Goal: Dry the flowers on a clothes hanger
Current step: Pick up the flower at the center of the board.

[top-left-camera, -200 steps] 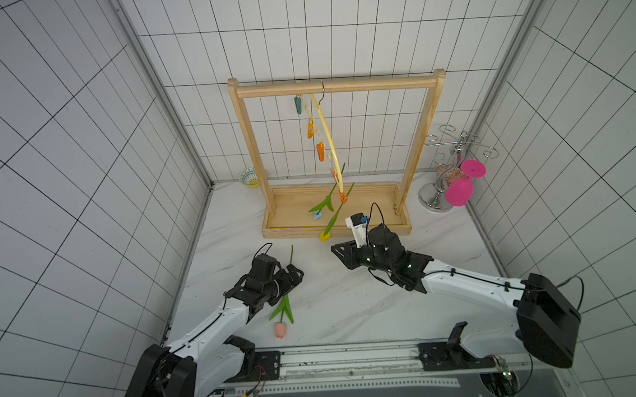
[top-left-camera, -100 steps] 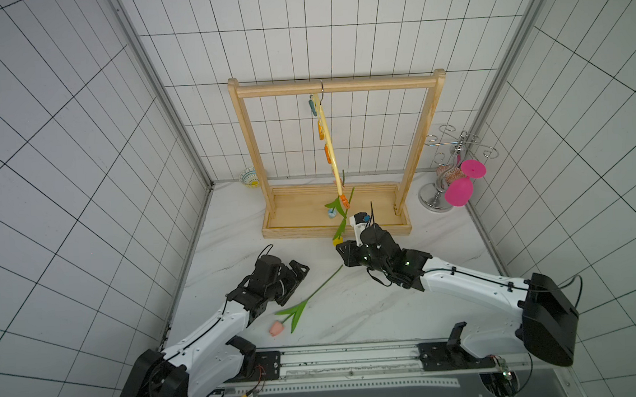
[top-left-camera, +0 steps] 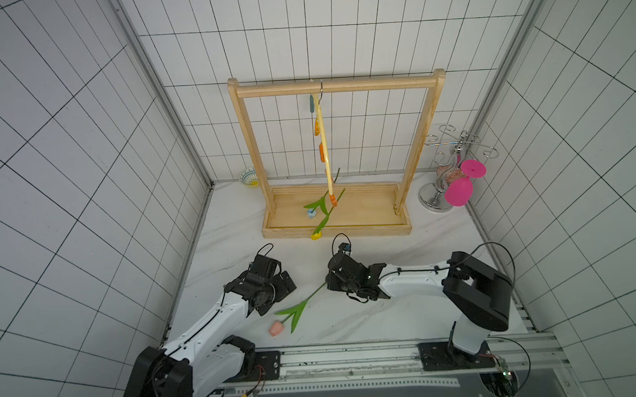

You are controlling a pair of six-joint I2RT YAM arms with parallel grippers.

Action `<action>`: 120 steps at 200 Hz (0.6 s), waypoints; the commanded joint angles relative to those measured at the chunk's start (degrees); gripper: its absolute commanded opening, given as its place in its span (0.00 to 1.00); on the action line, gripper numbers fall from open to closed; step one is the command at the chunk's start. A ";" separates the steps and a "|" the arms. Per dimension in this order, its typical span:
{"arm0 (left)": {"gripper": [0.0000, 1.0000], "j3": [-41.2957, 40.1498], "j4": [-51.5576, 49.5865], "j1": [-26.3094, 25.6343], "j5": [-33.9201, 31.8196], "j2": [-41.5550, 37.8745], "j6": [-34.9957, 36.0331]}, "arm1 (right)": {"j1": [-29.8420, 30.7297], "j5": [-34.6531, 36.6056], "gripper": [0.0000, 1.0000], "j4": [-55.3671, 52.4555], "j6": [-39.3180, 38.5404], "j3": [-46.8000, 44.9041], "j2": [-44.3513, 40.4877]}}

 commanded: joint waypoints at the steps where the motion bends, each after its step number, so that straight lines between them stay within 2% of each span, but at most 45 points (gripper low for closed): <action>1: 0.98 -1.61 -1.93 -0.08 5.02 -2.62 1.70 | 0.49 -1.56 0.27 3.37 1.81 1.27 2.01; 30: 0.98 -3.99 1.56 -1.34 13.79 -4.93 -1.61 | 0.07 -2.60 0.29 3.59 1.93 4.37 5.34; 58: 0.98 -6.67 9.51 -7.86 17.42 -4.56 -9.53 | -1.90 -3.64 0.30 4.06 -1.85 8.81 8.10; 89: 0.98 -8.21 18.64 -13.62 16.34 -4.49 -18.42 | -6.29 -5.59 0.31 -0.02 -8.83 14.42 9.50; 103: 0.98 -7.58 19.40 -13.62 15.89 -4.96 -19.01 | -7.64 -6.68 0.32 -4.08 -12.71 16.48 9.26; 120: 0.98 -5.63 17.70 -13.29 12.21 -5.69 -17.66 | -8.06 -4.95 0.32 -9.52 -15.83 17.50 7.75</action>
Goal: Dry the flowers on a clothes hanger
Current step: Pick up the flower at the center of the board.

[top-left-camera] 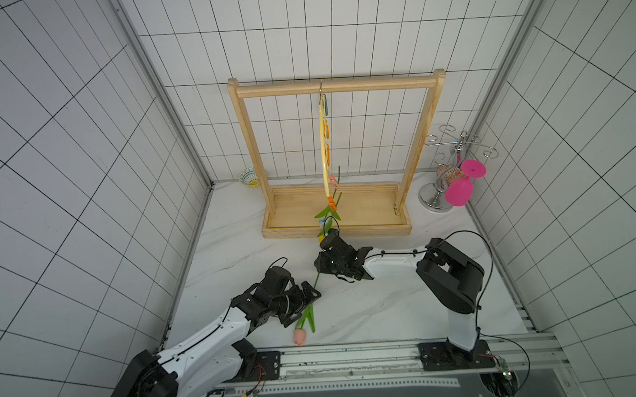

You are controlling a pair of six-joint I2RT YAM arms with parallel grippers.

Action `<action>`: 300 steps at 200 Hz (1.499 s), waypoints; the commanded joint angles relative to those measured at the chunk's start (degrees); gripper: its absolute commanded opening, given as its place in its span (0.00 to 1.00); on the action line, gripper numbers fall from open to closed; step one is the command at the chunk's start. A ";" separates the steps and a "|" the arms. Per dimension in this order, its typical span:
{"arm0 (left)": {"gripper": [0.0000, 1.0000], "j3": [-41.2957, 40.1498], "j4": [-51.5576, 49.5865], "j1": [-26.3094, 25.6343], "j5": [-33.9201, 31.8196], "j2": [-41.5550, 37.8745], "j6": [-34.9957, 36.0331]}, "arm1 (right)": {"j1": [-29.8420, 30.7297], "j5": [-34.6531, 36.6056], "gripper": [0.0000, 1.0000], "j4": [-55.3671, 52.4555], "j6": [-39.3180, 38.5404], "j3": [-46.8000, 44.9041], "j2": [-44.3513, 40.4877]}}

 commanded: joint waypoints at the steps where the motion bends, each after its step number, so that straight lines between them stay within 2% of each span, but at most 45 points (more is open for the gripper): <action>1: 0.98 1.75 2.16 0.14 -3.54 -0.93 -1.98 | -1.02 0.78 0.32 -9.10 -7.51 3.71 -1.56; 20: 0.98 6.09 -2.00 3.43 -7.83 -1.56 2.10 | -0.50 4.11 0.32 -15.89 -8.11 3.88 -3.67; 42: 0.99 12.36 -6.38 9.14 -14.50 -2.44 6.75 | 1.93 7.67 0.32 -23.33 -3.79 3.42 -5.58; 64: 0.98 14.72 -3.39 11.26 -29.13 -2.68 8.52 | 6.00 8.03 0.33 -25.92 3.10 3.81 -6.26; 84: 0.98 13.59 1.86 11.90 -43.17 -1.00 8.84 | 8.71 9.28 0.36 -28.63 7.40 7.43 -5.05; 107: 0.98 11.35 6.28 14.30 -53.62 2.64 11.01 | 10.60 12.23 0.38 -31.89 9.82 12.05 -2.38; 120: 0.98 11.23 6.79 18.37 -52.75 4.87 11.89 | 10.97 12.51 0.39 -32.33 10.41 14.12 -0.60; 134: 0.98 10.97 7.41 23.34 -48.99 6.68 11.44 | 11.10 12.49 0.40 -32.62 10.77 16.28 1.38; 148: 0.98 10.23 8.56 26.08 -45.87 7.97 10.31 | 11.21 12.90 0.40 -33.89 11.69 18.29 3.17; 178: 0.98 9.28 8.42 26.53 -47.94 8.55 9.52 | 11.60 14.34 0.38 -37.44 15.73 21.34 6.25; 211: 0.98 10.08 1.83 26.47 -56.80 7.36 4.50 | 12.31 17.01 0.36 -44.30 22.34 26.56 8.99; 267: 0.98 9.84 2.95 26.49 -55.22 7.98 5.38 | 13.00 13.83 0.35 -45.02 28.90 28.28 10.68; 300: 0.99 10.09 2.92 26.50 -54.94 8.79 5.40 | 13.28 10.91 0.34 -44.82 29.18 30.21 13.86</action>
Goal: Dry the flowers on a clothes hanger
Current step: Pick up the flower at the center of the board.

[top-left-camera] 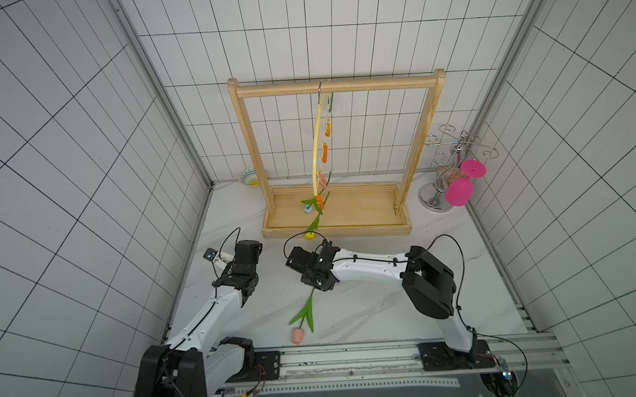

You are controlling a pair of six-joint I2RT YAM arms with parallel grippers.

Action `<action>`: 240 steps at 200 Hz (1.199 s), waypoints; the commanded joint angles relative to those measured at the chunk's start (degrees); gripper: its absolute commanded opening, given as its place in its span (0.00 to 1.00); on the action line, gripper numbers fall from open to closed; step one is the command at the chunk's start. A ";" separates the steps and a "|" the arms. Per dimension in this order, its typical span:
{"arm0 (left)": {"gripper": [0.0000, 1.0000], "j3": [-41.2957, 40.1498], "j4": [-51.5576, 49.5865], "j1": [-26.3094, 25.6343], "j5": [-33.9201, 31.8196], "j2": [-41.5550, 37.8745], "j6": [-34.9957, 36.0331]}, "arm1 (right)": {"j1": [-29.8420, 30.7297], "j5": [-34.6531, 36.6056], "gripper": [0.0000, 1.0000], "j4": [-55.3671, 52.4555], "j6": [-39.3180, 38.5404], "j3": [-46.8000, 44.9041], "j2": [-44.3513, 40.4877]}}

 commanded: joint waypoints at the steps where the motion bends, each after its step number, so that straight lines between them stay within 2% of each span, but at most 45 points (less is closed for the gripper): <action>1: 0.98 0.55 -0.59 0.23 -0.94 0.65 -0.14 | 0.64 -2.18 0.34 -2.00 2.23 3.13 3.57; 31: 0.98 0.72 -0.76 0.20 -0.70 0.61 -0.06 | 1.68 -2.58 0.33 -2.15 2.85 4.97 5.64; 64: 0.98 0.62 -0.85 0.21 -0.68 0.08 0.12 | 1.75 -3.43 0.28 -2.00 5.60 2.89 5.75; 85: 0.98 0.69 -0.85 0.23 -0.59 0.08 0.21 | 1.69 -3.41 0.13 -2.00 6.50 1.88 4.87; 97: 0.98 0.70 -0.89 0.23 -0.59 0.16 0.29 | 1.73 -2.26 0.00 -0.36 6.45 0.89 3.29; 108: 0.99 0.59 -0.85 0.16 -0.59 0.16 0.30 | 1.77 -0.51 0.00 1.29 5.30 -0.53 1.03; 144: 0.98 0.68 -0.67 0.19 -0.41 0.43 0.47 | 1.84 2.48 0.00 10.78 -9.08 -5.69 -7.26; 167: 0.98 0.60 -0.54 0.22 -0.39 0.26 0.69 | 1.82 2.82 0.00 21.07 -19.51 -15.65 -15.12; 194: 0.98 0.19 0.42 0.32 0.25 0.08 0.82 | 1.78 -1.26 0.00 34.63 -29.02 -27.41 -22.81; 208: 0.99 0.06 0.73 0.29 0.51 0.08 0.95 | 1.65 -5.91 0.00 43.63 -32.97 -32.04 -24.74; 221: 0.98 0.12 0.79 0.31 0.47 -0.08 1.09 | 1.52 -10.65 0.00 49.60 -35.28 -33.67 -24.75; 240: 0.99 -0.38 1.27 0.30 0.47 -0.34 1.09 | 1.14 -14.92 0.00 51.02 -36.95 -31.64 -23.72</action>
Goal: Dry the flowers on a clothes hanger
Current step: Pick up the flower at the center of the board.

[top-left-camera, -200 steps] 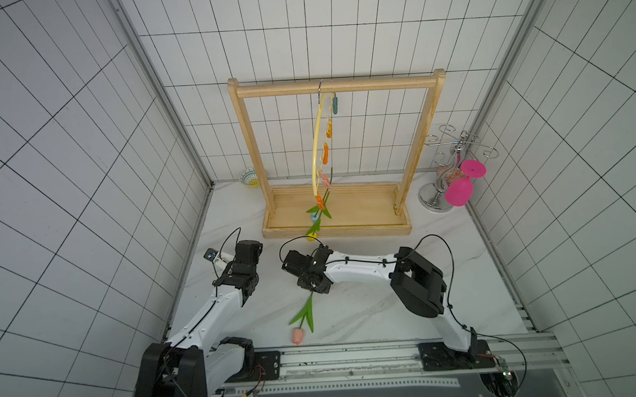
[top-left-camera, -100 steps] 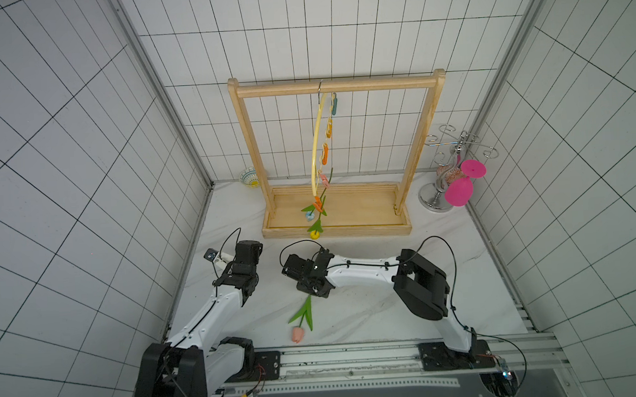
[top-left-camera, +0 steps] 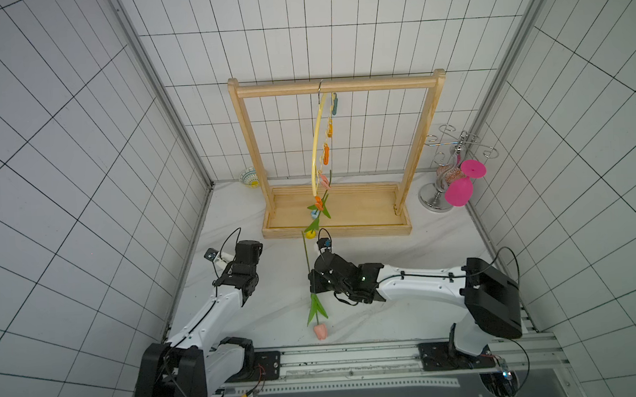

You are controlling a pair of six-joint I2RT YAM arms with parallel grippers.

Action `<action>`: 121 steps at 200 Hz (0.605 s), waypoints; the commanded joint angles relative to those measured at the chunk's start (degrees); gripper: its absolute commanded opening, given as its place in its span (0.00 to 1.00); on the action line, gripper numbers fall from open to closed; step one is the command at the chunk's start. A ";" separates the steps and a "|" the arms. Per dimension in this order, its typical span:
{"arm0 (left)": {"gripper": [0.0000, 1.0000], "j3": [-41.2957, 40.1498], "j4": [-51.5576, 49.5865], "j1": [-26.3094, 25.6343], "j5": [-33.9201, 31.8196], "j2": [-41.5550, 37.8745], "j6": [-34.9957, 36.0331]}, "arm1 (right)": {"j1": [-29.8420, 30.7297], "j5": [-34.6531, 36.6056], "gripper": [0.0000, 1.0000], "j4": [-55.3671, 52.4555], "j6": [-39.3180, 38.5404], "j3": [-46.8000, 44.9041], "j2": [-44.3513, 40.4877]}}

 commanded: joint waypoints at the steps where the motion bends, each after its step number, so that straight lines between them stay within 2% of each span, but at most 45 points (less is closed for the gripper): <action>1: 0.99 -0.40 1.46 0.32 -0.06 -0.77 0.80 | -0.42 -7.93 0.00 10.70 -7.24 -0.18 0.77; 48: 0.98 -0.76 2.42 0.29 0.51 -0.96 1.33 | -6.53 -10.13 0.00 5.58 -6.18 4.64 -0.62; 85: 0.98 -1.33 4.84 0.34 2.74 -1.47 2.92 | -11.62 -8.07 0.00 4.02 -4.98 1.48 -6.95; 121: 0.99 -2.47 8.75 0.32 8.87 -3.32 7.22 | -14.03 -6.10 0.00 3.27 -5.21 -1.78 -12.41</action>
